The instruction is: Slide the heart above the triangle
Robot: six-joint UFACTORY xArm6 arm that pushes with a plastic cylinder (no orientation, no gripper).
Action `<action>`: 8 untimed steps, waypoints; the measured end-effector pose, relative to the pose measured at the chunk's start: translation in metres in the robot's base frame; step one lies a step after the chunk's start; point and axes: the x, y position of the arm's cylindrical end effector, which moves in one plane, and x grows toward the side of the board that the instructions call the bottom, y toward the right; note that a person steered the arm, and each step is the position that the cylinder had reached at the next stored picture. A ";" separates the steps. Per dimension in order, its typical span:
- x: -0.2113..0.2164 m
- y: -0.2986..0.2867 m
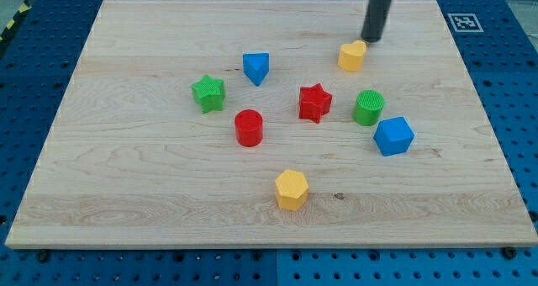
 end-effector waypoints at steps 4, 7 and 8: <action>0.045 -0.080; 0.024 -0.175; 0.022 -0.166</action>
